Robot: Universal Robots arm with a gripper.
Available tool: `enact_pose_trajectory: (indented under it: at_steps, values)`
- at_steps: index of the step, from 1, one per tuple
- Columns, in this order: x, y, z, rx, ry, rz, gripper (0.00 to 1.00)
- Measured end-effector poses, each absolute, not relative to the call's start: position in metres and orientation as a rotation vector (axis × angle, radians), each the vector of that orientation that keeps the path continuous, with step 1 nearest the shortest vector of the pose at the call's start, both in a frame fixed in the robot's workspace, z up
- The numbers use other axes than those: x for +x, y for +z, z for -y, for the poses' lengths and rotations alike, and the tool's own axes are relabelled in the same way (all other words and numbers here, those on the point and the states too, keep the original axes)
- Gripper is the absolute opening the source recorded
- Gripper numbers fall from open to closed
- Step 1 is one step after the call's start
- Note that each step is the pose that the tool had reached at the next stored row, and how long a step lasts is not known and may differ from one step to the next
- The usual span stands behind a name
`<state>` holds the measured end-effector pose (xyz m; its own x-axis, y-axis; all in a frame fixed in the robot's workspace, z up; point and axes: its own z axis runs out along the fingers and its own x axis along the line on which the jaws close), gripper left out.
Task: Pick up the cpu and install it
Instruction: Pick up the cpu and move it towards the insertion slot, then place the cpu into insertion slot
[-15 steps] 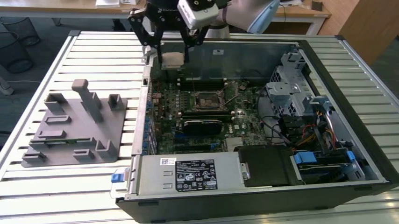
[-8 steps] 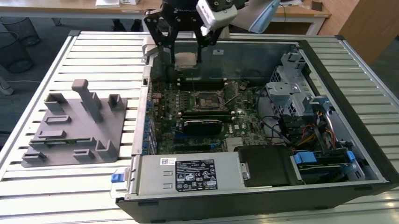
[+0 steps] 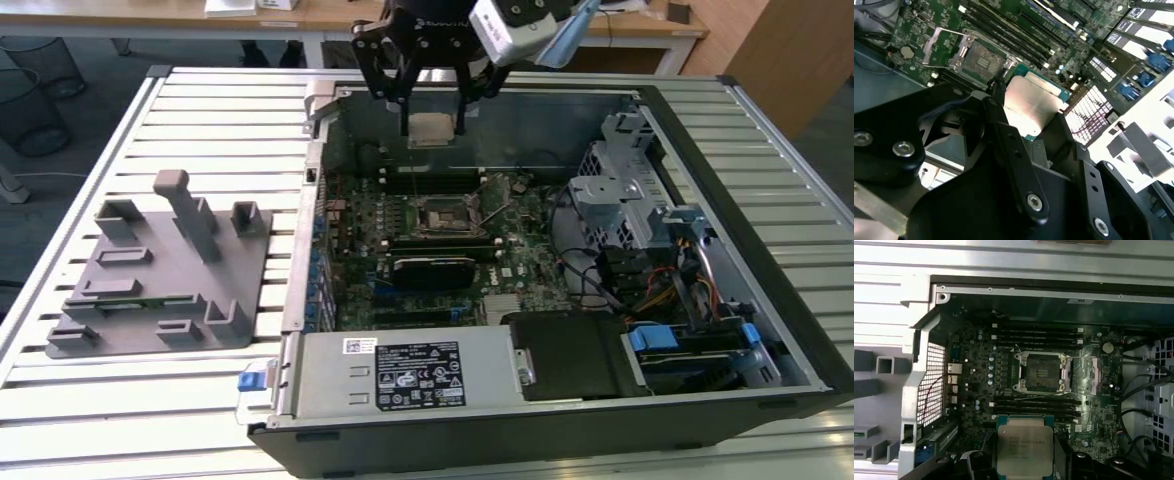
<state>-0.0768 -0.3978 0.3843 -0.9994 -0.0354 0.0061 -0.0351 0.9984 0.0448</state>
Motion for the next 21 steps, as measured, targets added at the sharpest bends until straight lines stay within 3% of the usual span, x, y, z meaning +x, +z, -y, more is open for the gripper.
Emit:
enact_pose_trajectory:
  at_steps: [21]
  values:
    - [-0.062,0.383,0.398,-0.068,-0.055,3.135,0.54]
